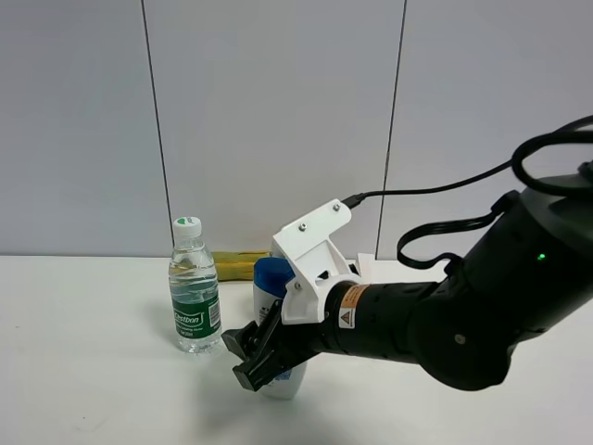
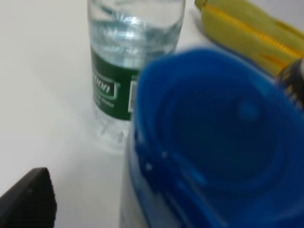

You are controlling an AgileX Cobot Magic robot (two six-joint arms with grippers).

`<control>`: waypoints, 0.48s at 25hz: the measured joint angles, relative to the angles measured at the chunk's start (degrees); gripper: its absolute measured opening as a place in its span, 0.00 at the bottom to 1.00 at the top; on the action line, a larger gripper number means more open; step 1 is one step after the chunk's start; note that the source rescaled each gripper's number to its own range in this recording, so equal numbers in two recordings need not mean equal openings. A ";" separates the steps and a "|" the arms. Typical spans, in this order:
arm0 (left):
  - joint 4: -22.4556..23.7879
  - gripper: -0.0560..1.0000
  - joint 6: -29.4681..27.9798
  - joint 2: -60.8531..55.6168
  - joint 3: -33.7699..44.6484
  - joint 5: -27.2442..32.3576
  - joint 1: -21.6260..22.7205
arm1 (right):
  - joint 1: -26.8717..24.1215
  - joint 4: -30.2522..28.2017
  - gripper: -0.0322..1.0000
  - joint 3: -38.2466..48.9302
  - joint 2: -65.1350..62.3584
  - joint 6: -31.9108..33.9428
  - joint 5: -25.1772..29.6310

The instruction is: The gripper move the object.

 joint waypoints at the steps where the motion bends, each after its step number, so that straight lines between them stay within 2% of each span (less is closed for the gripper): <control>1: 0.00 1.00 0.00 0.00 0.00 0.00 0.00 | 0.00 -0.27 0.75 0.00 -0.84 0.00 0.97; 6: 0.00 1.00 0.00 0.00 0.00 0.00 0.00 | 0.00 -1.51 0.75 0.06 -5.08 0.00 5.97; 12: 0.00 1.00 0.00 0.00 0.00 0.00 0.00 | 0.00 -1.51 0.75 0.13 -10.93 0.00 7.42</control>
